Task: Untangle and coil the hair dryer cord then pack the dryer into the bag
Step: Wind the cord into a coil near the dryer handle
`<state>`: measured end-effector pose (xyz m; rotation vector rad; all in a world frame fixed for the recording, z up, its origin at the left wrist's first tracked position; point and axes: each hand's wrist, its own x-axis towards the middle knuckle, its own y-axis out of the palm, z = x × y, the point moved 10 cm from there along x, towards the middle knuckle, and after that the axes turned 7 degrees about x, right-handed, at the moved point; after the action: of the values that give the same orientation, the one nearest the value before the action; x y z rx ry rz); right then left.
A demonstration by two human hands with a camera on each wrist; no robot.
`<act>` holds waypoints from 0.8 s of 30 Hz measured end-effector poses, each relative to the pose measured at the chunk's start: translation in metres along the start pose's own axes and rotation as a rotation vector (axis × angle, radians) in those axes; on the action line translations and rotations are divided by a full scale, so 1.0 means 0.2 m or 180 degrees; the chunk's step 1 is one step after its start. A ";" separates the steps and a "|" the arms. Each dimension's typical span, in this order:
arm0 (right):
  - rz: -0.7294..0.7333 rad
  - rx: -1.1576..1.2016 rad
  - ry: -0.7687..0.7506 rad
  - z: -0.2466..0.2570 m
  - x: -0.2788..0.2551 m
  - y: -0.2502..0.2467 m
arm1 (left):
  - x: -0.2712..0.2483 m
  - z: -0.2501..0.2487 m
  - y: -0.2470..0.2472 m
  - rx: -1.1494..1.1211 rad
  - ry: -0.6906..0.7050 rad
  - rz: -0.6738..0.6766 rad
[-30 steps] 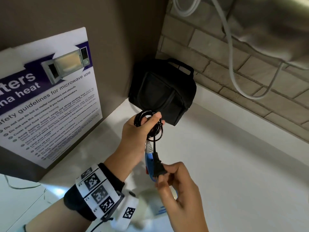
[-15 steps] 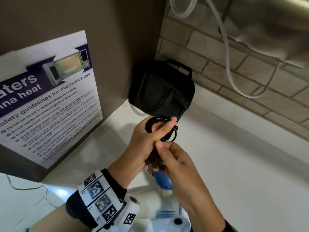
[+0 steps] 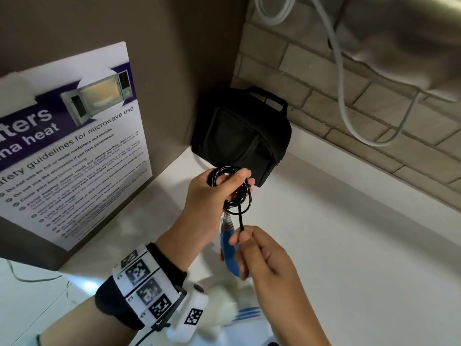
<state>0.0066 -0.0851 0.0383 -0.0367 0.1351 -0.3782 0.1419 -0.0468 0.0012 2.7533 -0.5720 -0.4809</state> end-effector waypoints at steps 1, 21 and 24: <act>0.0061 -0.0083 -0.0033 -0.01 -0.02 0.01 | 0.00 0.01 0.00 -0.0043 0.0006 -0.0055; 0.0042 0.0536 0.0507 -0.07 0.03 -0.02 | -0.03 -0.03 0.09 0.0588 0.0298 0.0656; 0.0122 0.0192 0.0340 -0.05 0.01 0.00 | -0.01 -0.05 0.01 0.0561 0.0454 0.0106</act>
<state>0.0066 -0.0856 0.0283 0.0455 0.2296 -0.3460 0.1430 -0.0453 0.0116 2.9086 -0.6517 -0.2337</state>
